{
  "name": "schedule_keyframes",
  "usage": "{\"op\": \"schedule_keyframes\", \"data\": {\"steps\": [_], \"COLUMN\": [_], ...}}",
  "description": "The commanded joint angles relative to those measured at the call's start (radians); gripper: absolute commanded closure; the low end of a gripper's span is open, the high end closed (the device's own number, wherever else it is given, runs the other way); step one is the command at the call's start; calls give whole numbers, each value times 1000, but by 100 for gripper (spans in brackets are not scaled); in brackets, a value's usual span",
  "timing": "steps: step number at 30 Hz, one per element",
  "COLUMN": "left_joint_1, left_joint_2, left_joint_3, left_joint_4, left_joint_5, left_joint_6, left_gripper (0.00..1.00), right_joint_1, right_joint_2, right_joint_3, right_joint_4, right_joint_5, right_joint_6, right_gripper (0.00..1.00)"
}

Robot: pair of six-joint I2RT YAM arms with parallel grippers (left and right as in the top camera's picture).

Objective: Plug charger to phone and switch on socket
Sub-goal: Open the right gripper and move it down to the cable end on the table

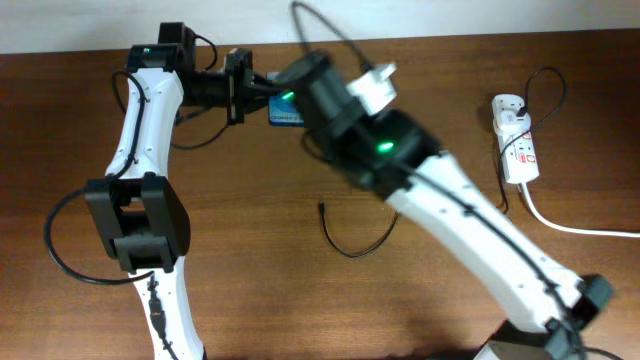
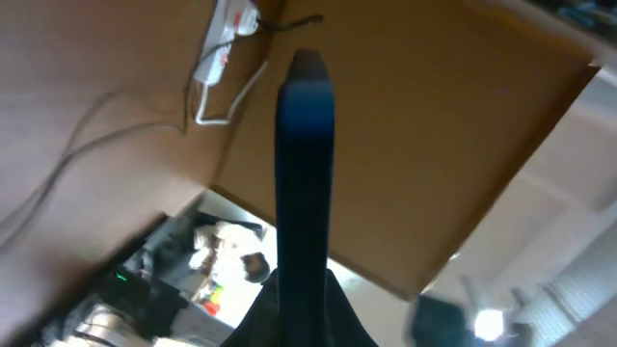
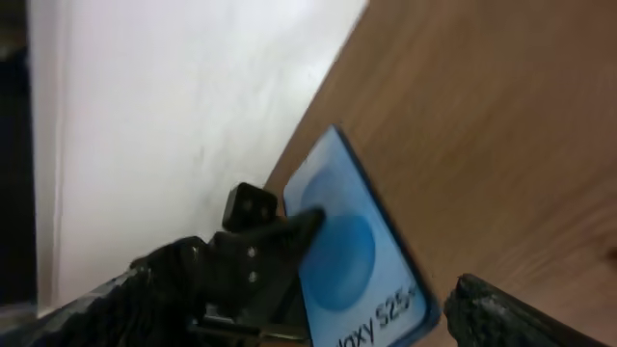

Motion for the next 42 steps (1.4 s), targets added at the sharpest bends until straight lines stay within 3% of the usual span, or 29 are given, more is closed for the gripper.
{"op": "schedule_keyframes", "data": {"steps": [1,4,8,10,13,16,20,22,24,26,31,35,38,40,42], "left_joint_1": [10,18,24,25,26,35,80,108,131,148,155,155,155,155,155], "left_joint_2": [-4,-4,-5,-8,-31,-93,-223,-246,-247,-247,-247,-247,-247,-247,-247], "left_joint_3": [19,19,22,22,22,22,22,22,22,22,22,22,22,22,22], "left_joint_4": [97,147,209,213,211,192,127,104,90,82,68,51,50,50,50], "left_joint_5": [24,114,160,123,-65,-266,-667,-694,-694,-694,-753,-753,-753,-753,-753], "left_joint_6": [168,312,417,436,448,454,453,453,449,449,449,449,449,449,449], "left_gripper": [100,100,100,100,100,100,100,100,100,100,100,100,100,100,100], "right_joint_1": [-140,-284,-391,-390,-367,-349,-332,-286,-214,-137,-69,-69,-67,-63,-63], "right_joint_2": [-87,-91,-51,-34,-3,29,57,58,81,128,255,319,328,331,331], "right_joint_3": [16,16,16,13,-22,-90,-233,-305,-335,-335,-333,-333,-336,-357,-380], "right_joint_4": [-69,-206,-423,-463,-494,-484,-386,-307,-269,-268,-254,-147,-104,-76,-66], "right_joint_5": [-246,-425,-448,-448,-436,-414,-418,-423,-422,-433,-438,-437,-411,-332,-331], "right_joint_6": [-363,-563,-698,-756,-811,-811,-826,-902,-939,-968,-978,-936,-937,-937,-936], "right_gripper": [1,1,1,1,1,1,1,0,9,13,12,2,2,8,23]}}
